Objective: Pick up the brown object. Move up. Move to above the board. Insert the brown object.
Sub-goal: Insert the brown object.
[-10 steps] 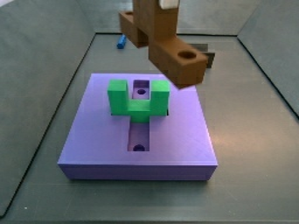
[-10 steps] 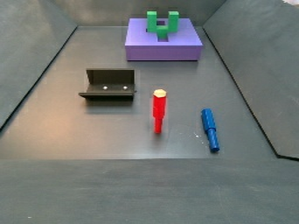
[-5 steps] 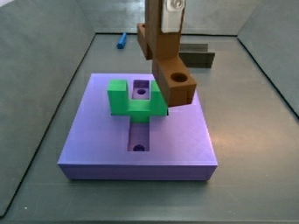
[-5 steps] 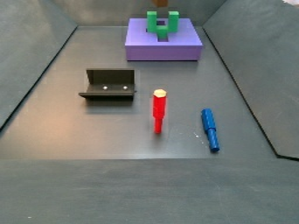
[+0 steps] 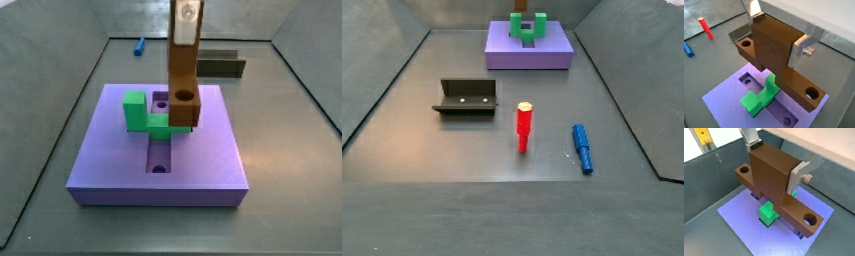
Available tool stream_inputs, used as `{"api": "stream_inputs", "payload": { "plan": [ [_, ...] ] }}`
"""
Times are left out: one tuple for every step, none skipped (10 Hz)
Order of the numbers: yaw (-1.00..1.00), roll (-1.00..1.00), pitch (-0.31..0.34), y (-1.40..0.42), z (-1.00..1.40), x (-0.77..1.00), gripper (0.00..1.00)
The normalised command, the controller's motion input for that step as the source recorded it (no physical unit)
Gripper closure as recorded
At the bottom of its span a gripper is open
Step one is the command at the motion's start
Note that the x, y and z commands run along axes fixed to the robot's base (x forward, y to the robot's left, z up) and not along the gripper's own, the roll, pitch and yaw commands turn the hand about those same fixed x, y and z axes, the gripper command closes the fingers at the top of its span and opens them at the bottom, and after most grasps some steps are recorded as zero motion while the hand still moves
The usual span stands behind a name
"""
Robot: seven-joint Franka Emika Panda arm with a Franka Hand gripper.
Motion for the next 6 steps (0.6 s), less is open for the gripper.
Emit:
{"api": "stream_inputs", "payload": {
  "plan": [
    [-0.05,0.01,-0.036,0.01,-0.29,-0.13,1.0],
    [-0.04,0.0,-0.059,0.0,-0.31,-0.19,1.0],
    [-0.07,0.0,-0.047,0.01,-0.25,-0.19,1.0],
    [-0.09,0.01,-0.033,0.03,-0.22,-0.19,1.0],
    [-0.05,-0.03,-0.104,0.0,-0.31,-0.19,1.0],
    [-0.02,-0.04,-0.116,0.0,-0.28,-0.21,1.0]
  ]
}}
